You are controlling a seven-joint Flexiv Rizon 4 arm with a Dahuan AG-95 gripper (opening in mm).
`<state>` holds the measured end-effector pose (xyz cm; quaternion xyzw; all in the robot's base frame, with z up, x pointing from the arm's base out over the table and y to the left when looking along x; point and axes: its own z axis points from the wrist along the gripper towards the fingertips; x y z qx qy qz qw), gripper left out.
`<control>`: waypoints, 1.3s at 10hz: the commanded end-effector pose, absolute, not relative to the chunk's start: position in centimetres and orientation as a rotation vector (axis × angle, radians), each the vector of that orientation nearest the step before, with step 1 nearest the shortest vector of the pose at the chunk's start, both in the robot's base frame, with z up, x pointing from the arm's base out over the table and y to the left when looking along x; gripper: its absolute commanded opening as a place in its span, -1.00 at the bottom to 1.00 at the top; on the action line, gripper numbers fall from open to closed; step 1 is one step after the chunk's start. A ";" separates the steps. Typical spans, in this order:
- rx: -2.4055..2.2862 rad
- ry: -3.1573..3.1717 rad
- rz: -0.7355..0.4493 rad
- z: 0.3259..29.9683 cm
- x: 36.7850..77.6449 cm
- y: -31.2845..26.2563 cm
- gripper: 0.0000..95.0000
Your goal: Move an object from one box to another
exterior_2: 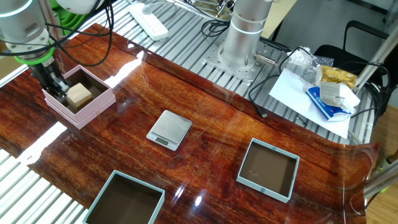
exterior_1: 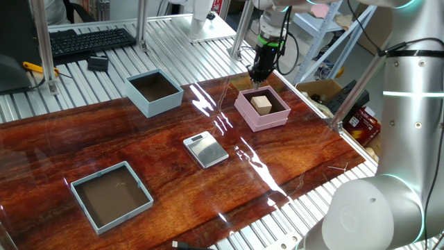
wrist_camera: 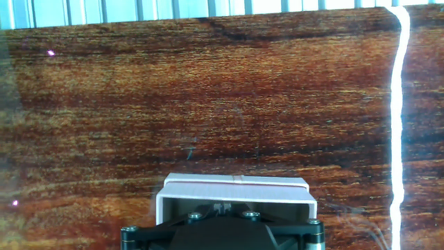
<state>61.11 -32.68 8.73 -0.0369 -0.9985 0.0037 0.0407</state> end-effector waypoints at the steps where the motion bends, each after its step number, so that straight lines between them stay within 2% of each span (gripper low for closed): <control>1: -0.163 -3.075 0.042 8.8 61.0 -32.7 -1.00; 6: -0.160 -3.105 0.075 8.8 61.0 -32.7 -1.00; 8: -0.137 -3.092 0.044 8.8 61.0 -32.7 -1.00; 10: -0.113 -3.077 -0.034 8.8 61.0 -32.7 -1.00; 13: -0.089 -3.084 -0.041 8.8 60.9 -32.7 -1.00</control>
